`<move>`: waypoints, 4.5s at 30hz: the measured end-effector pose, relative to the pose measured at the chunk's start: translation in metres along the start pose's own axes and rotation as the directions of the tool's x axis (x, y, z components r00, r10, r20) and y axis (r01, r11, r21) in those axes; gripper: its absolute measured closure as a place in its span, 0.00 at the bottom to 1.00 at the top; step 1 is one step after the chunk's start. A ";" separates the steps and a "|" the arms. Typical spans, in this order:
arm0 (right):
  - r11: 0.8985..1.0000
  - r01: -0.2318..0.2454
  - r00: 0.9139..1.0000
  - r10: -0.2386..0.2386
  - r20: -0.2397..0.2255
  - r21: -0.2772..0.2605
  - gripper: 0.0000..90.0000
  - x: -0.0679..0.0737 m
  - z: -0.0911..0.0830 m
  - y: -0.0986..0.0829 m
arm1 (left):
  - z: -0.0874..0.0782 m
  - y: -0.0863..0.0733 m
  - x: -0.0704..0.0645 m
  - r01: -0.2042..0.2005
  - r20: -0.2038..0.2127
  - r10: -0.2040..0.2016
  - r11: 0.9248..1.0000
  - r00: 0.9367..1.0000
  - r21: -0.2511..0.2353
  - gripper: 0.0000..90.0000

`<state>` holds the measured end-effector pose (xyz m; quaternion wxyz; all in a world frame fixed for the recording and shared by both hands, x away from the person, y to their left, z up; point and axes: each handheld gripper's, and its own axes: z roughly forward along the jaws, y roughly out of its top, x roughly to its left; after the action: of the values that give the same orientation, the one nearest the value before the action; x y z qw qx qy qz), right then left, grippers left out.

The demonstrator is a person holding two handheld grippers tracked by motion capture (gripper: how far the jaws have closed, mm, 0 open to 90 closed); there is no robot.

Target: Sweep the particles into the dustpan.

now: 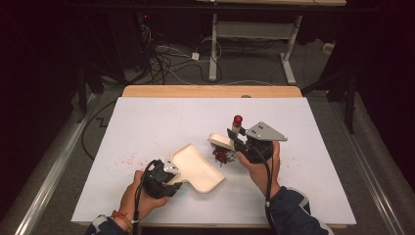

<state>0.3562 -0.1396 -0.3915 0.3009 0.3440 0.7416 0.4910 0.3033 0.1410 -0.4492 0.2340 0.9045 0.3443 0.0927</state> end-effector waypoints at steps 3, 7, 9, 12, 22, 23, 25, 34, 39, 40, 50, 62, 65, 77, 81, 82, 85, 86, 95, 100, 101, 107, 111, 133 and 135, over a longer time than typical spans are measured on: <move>1.000 -0.001 1.000 0.001 -0.004 0.008 0.77 0.005 -0.003 -0.001 | 0.003 0.006 -0.004 -0.015 -0.005 0.015 1.000 1.000 0.008 0.70; 1.000 0.005 1.000 -0.005 -0.015 0.013 0.76 0.010 -0.006 -0.002 | 0.007 0.013 -0.008 -0.033 -0.016 0.033 0.999 0.999 0.021 0.70; 1.000 0.002 1.000 -0.002 -0.018 0.017 0.76 0.012 -0.007 -0.003 | 0.009 0.015 -0.009 -0.032 -0.019 0.033 0.999 0.999 0.024 0.70; 1.000 0.008 1.000 -0.008 -0.020 0.015 0.76 0.014 -0.007 -0.003 | 0.010 0.016 -0.008 -0.035 -0.020 0.035 0.999 0.999 0.031 0.71; 1.000 0.002 0.999 -0.001 -0.035 0.026 0.76 0.022 -0.010 -0.004 | 0.016 0.016 -0.008 -0.017 -0.013 0.017 0.999 1.000 0.034 0.70; 1.000 0.001 0.999 0.000 -0.037 0.028 0.76 0.023 -0.010 -0.004 | 0.018 0.016 -0.008 -0.011 -0.012 0.011 0.999 1.000 0.035 0.70; 0.999 -0.005 1.000 0.006 -0.030 0.033 0.76 0.027 -0.011 -0.002 | 0.019 0.016 -0.009 -0.007 -0.012 0.008 0.999 1.000 0.036 0.70; 1.000 -0.017 0.997 0.018 -0.073 0.016 0.77 0.046 -0.017 0.005 | 0.023 0.020 -0.012 0.003 -0.021 -0.002 0.999 1.000 0.036 0.70; 1.000 -0.010 0.997 0.010 -0.074 0.004 0.77 0.047 -0.019 0.006 | 0.024 0.019 -0.011 -0.002 -0.018 0.002 0.999 1.000 0.033 0.70; 1.000 -0.019 0.997 0.018 -0.073 -0.014 0.77 0.043 -0.020 0.008 | 0.024 0.019 -0.011 -0.005 -0.018 0.005 0.999 1.000 0.034 0.70; 0.994 -0.056 0.998 0.052 -0.046 -0.096 0.77 0.008 -0.035 0.017 | 0.022 0.014 0.002 -0.045 -0.005 0.045 0.998 0.999 0.036 0.70; 0.999 -0.014 0.989 0.009 -0.145 -0.033 0.77 -0.029 -0.100 0.017 | 0.014 0.001 0.006 -0.108 0.020 0.107 0.993 0.994 0.050 0.70; 1.000 -0.016 0.979 0.016 -0.205 0.003 0.77 -0.033 -0.116 0.008 | 0.014 -0.001 0.006 -0.115 0.026 0.114 0.992 0.993 0.057 0.70; 0.986 0.088 0.959 -0.047 -0.281 0.139 0.77 -0.026 -0.124 -0.012 | 0.010 -0.005 0.003 -0.130 0.028 0.129 0.990 0.991 0.060 0.70; 0.985 0.100 0.970 -0.066 -0.233 0.138 0.77 -0.029 -0.114 -0.010 | 0.010 -0.004 0.002 -0.145 0.031 0.144 0.987 0.989 0.064 0.70; 0.986 0.103 0.972 -0.071 -0.226 0.134 0.77 -0.031 -0.111 -0.009 | 0.010 -0.003 0.002 -0.147 0.032 0.145 0.987 0.989 0.063 0.70; 0.987 0.093 0.975 -0.063 -0.213 0.130 0.77 -0.034 -0.104 -0.007 | 0.012 -0.001 0.001 -0.150 0.034 0.148 0.987 0.988 0.061 0.70; 0.988 0.088 0.976 -0.060 -0.209 0.127 0.77 -0.035 -0.100 -0.007 | 0.012 -0.001 0.001 -0.157 0.033 0.155 0.986 0.987 0.064 0.70; 0.997 0.039 0.981 -0.027 -0.190 0.062 0.77 -0.039 -0.094 0.006 | 0.014 0.001 -0.003 -0.152 0.039 0.150 0.986 0.988 0.069 0.70; 0.997 0.057 0.997 -0.054 -0.059 0.043 0.77 -0.037 -0.103 0.006 | 0.013 0.003 -0.006 -0.159 0.037 0.156 0.984 0.987 0.080 0.70; 0.993 0.099 0.995 -0.100 0.011 0.067 0.77 -0.034 -0.103 0.003 | 0.013 0.003 -0.008 -0.157 0.040 0.154 0.984 0.987 0.080 0.70; 0.985 0.121 0.989 -0.131 0.071 0.125 0.77 -0.027 -0.098 -0.010 | 0.015 0.005 -0.010 -0.141 0.041 0.138 0.985 0.990 0.099 0.70; 0.984 0.125 0.991 -0.129 0.023 0.126 0.77 -0.012 -0.094 -0.010 | 0.016 0.005 -0.011 -0.135 0.033 0.132 0.986 0.991 0.102 0.70; 0.993 0.118 0.993 -0.119 -0.012 -0.021 0.77 0.007 -0.093 0.007 | 0.018 0.005 -0.010 -0.107 0.050 0.103 0.991 0.993 0.085 0.70; 0.992 0.121 0.992 -0.120 0.040 -0.025 0.77 -0.002 -0.088 0.004 | 0.019 0.005 -0.010 -0.105 0.052 0.100 0.991 0.994 0.086 0.70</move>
<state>0.2894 -0.1860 -0.3577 0.3488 0.3041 0.7484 0.4753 0.3048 0.1241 -0.4637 0.1968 0.9324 0.2955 0.0680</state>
